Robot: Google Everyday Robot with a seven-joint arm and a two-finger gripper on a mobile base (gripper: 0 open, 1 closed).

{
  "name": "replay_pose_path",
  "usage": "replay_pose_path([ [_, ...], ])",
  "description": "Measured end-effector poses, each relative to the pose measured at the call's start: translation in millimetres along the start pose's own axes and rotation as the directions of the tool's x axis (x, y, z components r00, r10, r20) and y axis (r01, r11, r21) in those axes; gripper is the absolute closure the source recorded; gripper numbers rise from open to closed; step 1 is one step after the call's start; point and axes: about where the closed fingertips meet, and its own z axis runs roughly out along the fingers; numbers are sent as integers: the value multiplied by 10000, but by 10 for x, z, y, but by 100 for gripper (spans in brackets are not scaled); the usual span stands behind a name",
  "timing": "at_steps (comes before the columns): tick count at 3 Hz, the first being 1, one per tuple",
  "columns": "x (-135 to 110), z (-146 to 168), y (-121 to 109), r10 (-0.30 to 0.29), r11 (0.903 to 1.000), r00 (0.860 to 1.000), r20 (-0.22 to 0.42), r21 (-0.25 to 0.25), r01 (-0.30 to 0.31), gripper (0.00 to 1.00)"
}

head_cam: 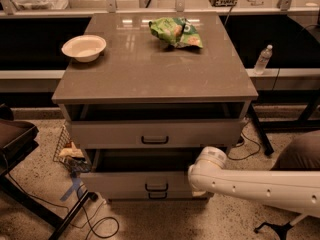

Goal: Open middle drawer

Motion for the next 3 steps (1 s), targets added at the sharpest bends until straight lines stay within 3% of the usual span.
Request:
replay_pose_path([
  [1, 131, -89, 145, 5, 9982, 9960, -895, -599, -59, 64],
  [2, 254, -154, 441, 285, 9928, 9915, -1272, -1118, -429, 88],
  [3, 256, -191, 442, 304, 9926, 9915, -1266, -1130, -449, 100],
])
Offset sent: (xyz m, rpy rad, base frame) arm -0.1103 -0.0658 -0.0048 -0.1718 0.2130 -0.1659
